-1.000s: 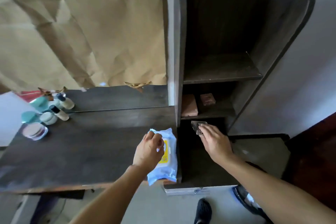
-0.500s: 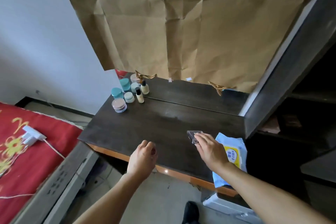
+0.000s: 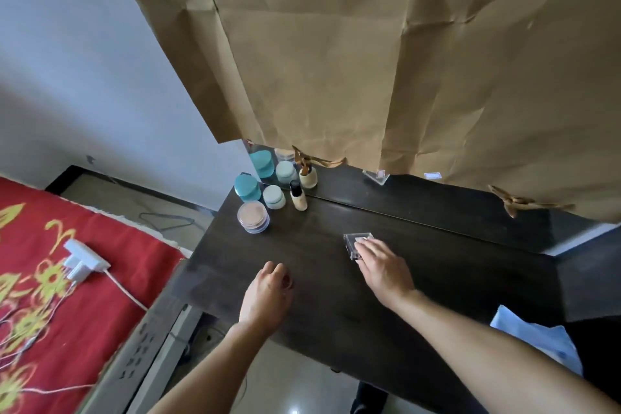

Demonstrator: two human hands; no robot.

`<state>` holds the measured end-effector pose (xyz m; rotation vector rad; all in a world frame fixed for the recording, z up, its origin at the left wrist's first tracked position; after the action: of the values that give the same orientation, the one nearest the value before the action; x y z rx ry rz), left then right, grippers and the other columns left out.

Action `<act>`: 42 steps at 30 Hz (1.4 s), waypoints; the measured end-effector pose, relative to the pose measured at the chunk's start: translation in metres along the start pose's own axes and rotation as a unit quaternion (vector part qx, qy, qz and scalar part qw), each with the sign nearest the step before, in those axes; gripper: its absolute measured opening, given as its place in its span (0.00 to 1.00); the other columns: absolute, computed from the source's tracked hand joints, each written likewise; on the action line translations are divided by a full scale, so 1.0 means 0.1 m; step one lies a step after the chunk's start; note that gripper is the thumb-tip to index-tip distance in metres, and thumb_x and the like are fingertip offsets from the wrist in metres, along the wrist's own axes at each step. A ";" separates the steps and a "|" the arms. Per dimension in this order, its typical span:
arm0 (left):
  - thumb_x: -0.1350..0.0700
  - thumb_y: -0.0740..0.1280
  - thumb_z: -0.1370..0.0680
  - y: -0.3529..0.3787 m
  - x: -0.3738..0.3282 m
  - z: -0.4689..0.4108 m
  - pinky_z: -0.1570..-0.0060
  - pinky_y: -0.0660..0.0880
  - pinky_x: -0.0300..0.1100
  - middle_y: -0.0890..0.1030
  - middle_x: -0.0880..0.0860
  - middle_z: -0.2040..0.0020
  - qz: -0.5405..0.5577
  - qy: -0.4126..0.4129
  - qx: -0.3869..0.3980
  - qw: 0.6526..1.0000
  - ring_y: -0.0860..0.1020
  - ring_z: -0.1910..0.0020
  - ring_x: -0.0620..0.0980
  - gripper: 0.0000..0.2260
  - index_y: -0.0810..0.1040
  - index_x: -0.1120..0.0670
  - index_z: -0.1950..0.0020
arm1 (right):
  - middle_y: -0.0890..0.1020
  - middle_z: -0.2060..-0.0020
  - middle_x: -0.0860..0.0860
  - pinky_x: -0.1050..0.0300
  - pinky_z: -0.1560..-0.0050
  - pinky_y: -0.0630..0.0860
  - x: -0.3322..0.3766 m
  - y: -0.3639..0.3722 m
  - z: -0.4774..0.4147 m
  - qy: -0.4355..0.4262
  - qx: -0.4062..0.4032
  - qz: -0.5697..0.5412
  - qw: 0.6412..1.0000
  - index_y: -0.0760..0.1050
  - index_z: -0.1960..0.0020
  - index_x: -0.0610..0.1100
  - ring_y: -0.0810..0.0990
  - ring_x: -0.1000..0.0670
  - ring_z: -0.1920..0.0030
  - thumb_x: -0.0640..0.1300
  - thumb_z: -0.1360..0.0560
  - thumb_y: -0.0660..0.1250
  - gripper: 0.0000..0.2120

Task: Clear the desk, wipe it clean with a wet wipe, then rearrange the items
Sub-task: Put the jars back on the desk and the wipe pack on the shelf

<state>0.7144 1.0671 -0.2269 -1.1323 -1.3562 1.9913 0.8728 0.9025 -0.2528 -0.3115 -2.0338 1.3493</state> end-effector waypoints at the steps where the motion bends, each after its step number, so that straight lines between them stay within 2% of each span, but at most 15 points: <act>1: 0.56 0.67 0.29 0.01 0.04 -0.08 0.57 0.73 0.48 0.73 0.53 0.54 -0.001 0.001 0.010 1.000 0.75 0.56 0.56 0.07 0.75 0.56 0.53 | 0.83 0.50 0.50 0.55 0.68 0.81 0.01 0.06 -0.07 0.003 0.005 0.003 1.000 0.80 0.49 0.42 0.82 0.47 0.48 0.38 0.39 0.79 0.20; 6: 0.56 0.67 0.28 0.04 0.18 -0.55 0.56 0.73 0.48 0.72 0.53 0.52 -0.014 0.024 0.049 0.998 0.75 0.54 0.56 0.08 0.74 0.57 0.51 | 0.83 0.47 0.48 0.54 0.66 0.82 0.09 0.34 -0.34 0.018 0.016 0.009 1.000 0.80 0.49 0.41 0.82 0.47 0.45 0.38 0.39 0.79 0.20; 9: 0.55 0.66 0.25 0.06 0.22 -0.91 0.57 0.75 0.50 0.72 0.54 0.52 -0.018 0.058 0.059 0.996 0.76 0.54 0.56 0.07 0.75 0.57 0.51 | 0.82 0.45 0.47 0.53 0.61 0.82 0.17 0.47 -0.50 0.033 0.012 0.017 0.999 0.80 0.47 0.41 0.80 0.46 0.42 0.37 0.36 0.76 0.17; 14: 0.53 0.60 0.20 0.15 0.23 -1.48 0.52 0.75 0.49 0.72 0.53 0.47 -0.053 0.134 0.104 0.984 0.75 0.49 0.54 0.08 0.74 0.54 0.46 | 0.81 0.48 0.51 0.53 0.57 0.80 0.34 0.70 -0.76 0.070 0.024 0.044 0.996 0.81 0.50 0.45 0.79 0.49 0.45 0.41 0.39 0.77 0.18; 20: 0.55 0.59 0.20 0.37 0.30 -1.86 0.48 0.74 0.49 0.71 0.53 0.44 -0.086 0.190 0.155 0.966 0.73 0.43 0.54 0.07 0.72 0.54 0.43 | 0.78 0.46 0.50 0.52 0.50 0.79 0.32 1.03 -0.93 0.115 0.046 0.062 0.990 0.76 0.46 0.45 0.74 0.47 0.42 0.43 0.35 0.74 0.18; 23: 0.56 0.58 0.20 0.42 0.33 -1.90 0.49 0.72 0.48 0.71 0.53 0.44 -0.101 0.204 0.170 0.959 0.73 0.43 0.54 0.08 0.71 0.54 0.43 | 0.78 0.45 0.49 0.53 0.52 0.80 0.32 1.08 -0.93 0.134 0.050 0.062 0.988 0.78 0.48 0.44 0.74 0.48 0.41 0.42 0.35 0.75 0.17; 25: 0.55 0.60 0.21 0.41 0.34 -1.90 0.48 0.72 0.47 0.70 0.53 0.43 -0.103 0.219 0.171 0.955 0.72 0.43 0.54 0.09 0.71 0.54 0.41 | 0.78 0.43 0.50 0.55 0.56 0.81 0.33 1.06 -0.90 0.148 0.049 0.054 0.986 0.79 0.47 0.44 0.73 0.49 0.39 0.41 0.35 0.75 0.17; 27: 0.55 0.63 0.23 0.36 0.34 -1.89 0.48 0.73 0.48 0.71 0.54 0.43 -0.102 0.232 0.165 0.953 0.73 0.43 0.55 0.11 0.72 0.54 0.41 | 0.77 0.41 0.50 0.55 0.52 0.81 0.35 1.03 -0.88 0.140 0.051 0.052 0.988 0.79 0.46 0.45 0.72 0.50 0.37 0.42 0.33 0.74 0.16; 29: 0.55 0.69 0.27 0.27 0.30 -1.87 0.54 0.77 0.50 0.74 0.55 0.47 -0.090 0.252 0.139 0.953 0.75 0.48 0.57 0.13 0.76 0.56 0.44 | 0.77 0.40 0.50 0.56 0.48 0.79 0.35 0.96 -0.82 0.132 0.050 0.065 0.988 0.78 0.44 0.45 0.73 0.49 0.36 0.43 0.31 0.72 0.16; 31: 0.56 0.71 0.29 0.18 0.22 -1.82 0.61 0.78 0.51 0.76 0.56 0.51 -0.097 0.274 0.102 0.951 0.77 0.53 0.58 0.10 0.78 0.57 0.49 | 0.77 0.41 0.50 0.56 0.50 0.79 0.30 0.81 -0.73 0.147 0.035 0.076 0.986 0.79 0.44 0.46 0.75 0.49 0.38 0.44 0.31 0.72 0.16; 34: 0.54 0.64 0.24 0.07 -0.01 -1.67 0.52 0.76 0.50 0.75 0.54 0.43 -0.106 0.278 0.098 0.949 0.75 0.44 0.56 0.13 0.75 0.55 0.41 | 0.79 0.44 0.50 0.55 0.58 0.81 0.17 0.54 -0.45 0.185 0.012 0.079 0.979 0.79 0.46 0.46 0.78 0.49 0.44 0.44 0.32 0.73 0.15; 36: 0.53 0.62 0.23 0.04 -0.23 -1.51 0.49 0.75 0.49 0.75 0.52 0.41 -0.105 0.285 0.095 0.948 0.74 0.40 0.54 0.15 0.73 0.53 0.37 | 0.79 0.47 0.51 0.55 0.61 0.81 0.07 0.32 -0.18 0.207 -0.005 0.087 0.974 0.79 0.48 0.46 0.79 0.49 0.47 0.44 0.33 0.73 0.13; 42: 0.56 0.62 0.25 0.24 -1.11 -0.70 0.56 0.74 0.50 0.78 0.53 0.50 -0.068 0.334 0.103 0.935 0.77 0.46 0.56 0.07 0.77 0.55 0.50 | 0.80 0.51 0.54 0.57 0.69 0.78 -0.20 -0.44 0.89 0.267 -0.046 0.124 0.955 0.79 0.51 0.48 0.81 0.51 0.52 0.45 0.35 0.75 0.13</act>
<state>0.8345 1.0106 -0.2197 -1.3916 -0.8212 1.4057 0.8374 0.8079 -0.2433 -0.8969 -1.6354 1.1500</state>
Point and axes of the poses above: each hand's wrist, its own z-axis away from the middle knuckle, its own y-axis out of the palm, x = y × z, the point moved 6 cm from there along -z, towards the middle knuckle
